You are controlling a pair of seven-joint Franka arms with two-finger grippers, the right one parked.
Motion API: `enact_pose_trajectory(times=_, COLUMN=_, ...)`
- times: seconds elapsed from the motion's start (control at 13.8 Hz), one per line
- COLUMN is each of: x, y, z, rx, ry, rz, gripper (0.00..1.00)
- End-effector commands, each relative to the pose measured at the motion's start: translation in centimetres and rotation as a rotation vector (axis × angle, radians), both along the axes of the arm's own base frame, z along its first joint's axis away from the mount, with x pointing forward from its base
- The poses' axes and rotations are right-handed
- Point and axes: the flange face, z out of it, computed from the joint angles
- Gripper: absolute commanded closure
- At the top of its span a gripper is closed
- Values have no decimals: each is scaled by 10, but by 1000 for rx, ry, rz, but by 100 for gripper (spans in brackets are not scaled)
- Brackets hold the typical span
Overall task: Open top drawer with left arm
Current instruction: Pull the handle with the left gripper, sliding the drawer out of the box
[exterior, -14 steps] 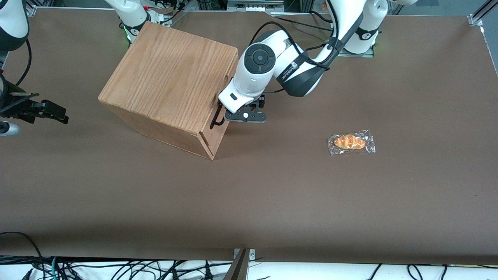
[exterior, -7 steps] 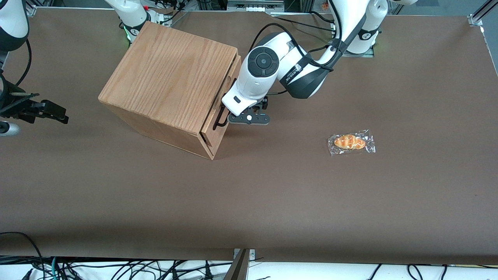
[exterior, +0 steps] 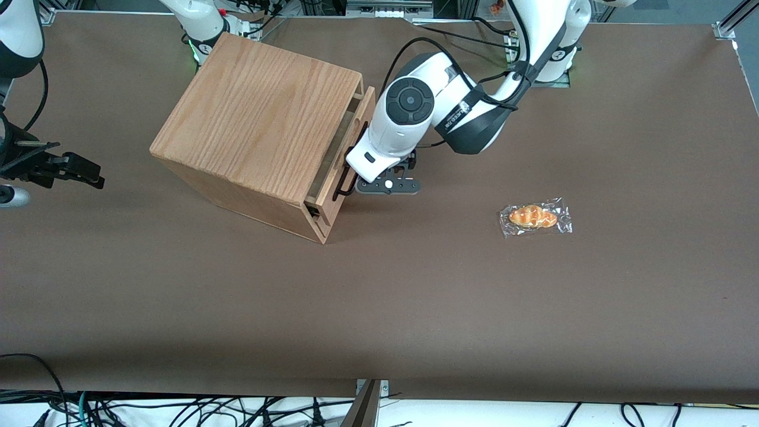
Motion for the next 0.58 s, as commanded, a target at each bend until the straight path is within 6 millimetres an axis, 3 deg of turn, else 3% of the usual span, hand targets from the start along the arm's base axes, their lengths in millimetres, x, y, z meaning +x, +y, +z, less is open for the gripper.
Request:
enact_pose_trajectory(times=0.0, x=10, y=17, z=14, rx=20, ry=-12, rz=5, gripper=0)
enact_pose_trajectory(times=0.51, x=14, y=28, z=12, rx=26, ry=-7, rz=-24, gripper=0)
